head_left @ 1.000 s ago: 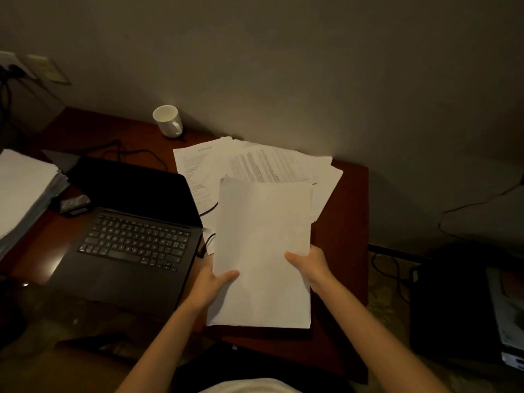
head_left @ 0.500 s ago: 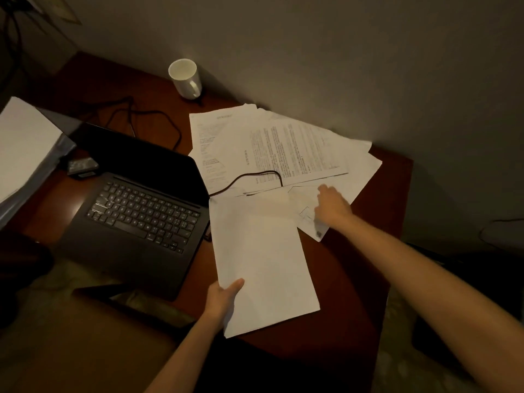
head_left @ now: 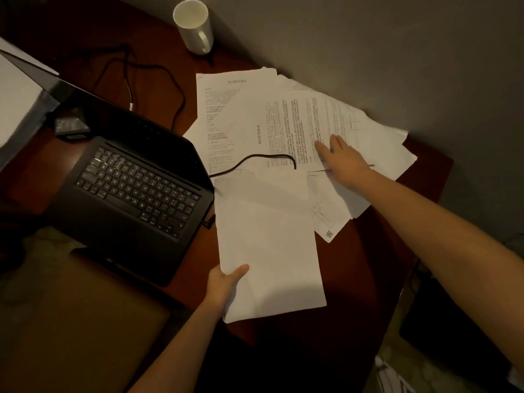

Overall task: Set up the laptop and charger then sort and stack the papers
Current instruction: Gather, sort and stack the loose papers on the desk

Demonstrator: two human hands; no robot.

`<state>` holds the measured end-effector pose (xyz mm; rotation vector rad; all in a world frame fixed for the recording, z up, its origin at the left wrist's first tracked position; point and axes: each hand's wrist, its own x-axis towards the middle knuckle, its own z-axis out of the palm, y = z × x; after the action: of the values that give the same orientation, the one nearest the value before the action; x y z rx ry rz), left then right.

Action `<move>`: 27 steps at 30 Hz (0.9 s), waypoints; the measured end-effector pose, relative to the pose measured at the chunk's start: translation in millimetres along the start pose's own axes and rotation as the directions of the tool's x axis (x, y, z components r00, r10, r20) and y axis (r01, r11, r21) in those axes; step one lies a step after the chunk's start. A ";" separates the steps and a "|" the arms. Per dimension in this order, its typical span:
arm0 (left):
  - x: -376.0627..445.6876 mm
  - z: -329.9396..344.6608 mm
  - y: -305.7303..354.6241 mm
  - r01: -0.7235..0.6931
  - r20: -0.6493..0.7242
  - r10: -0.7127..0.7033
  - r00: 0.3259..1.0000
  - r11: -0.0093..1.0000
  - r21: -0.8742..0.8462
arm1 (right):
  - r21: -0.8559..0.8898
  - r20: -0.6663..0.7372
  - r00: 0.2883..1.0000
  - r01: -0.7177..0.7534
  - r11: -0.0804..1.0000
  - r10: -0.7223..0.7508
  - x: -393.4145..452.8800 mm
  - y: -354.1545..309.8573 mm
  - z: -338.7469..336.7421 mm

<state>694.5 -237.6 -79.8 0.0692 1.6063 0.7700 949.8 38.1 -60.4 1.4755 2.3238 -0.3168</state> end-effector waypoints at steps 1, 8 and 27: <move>-0.2 0.5 0.7 0.003 0.004 -0.003 1.000 1.000 0.001 | -0.016 -0.054 0.998 0.008 1.000 -0.009 -0.5 0.5 1.1; -2.3 1.1 2.8 0.006 0.011 -0.007 1.000 1.000 0.015 | -0.273 0.072 0.997 0.025 0.962 -0.006 -21.3 9.7 -29.3; -4.1 2.6 3.2 -0.035 0.013 0.035 0.999 0.999 0.028 | 0.255 0.032 0.989 -0.145 0.956 0.142 -168.8 -144.0 -20.8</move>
<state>696.4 -235.9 -74.5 0.1226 1.6079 0.7729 880.5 -154.1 28.5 1.7460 2.2143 -0.6049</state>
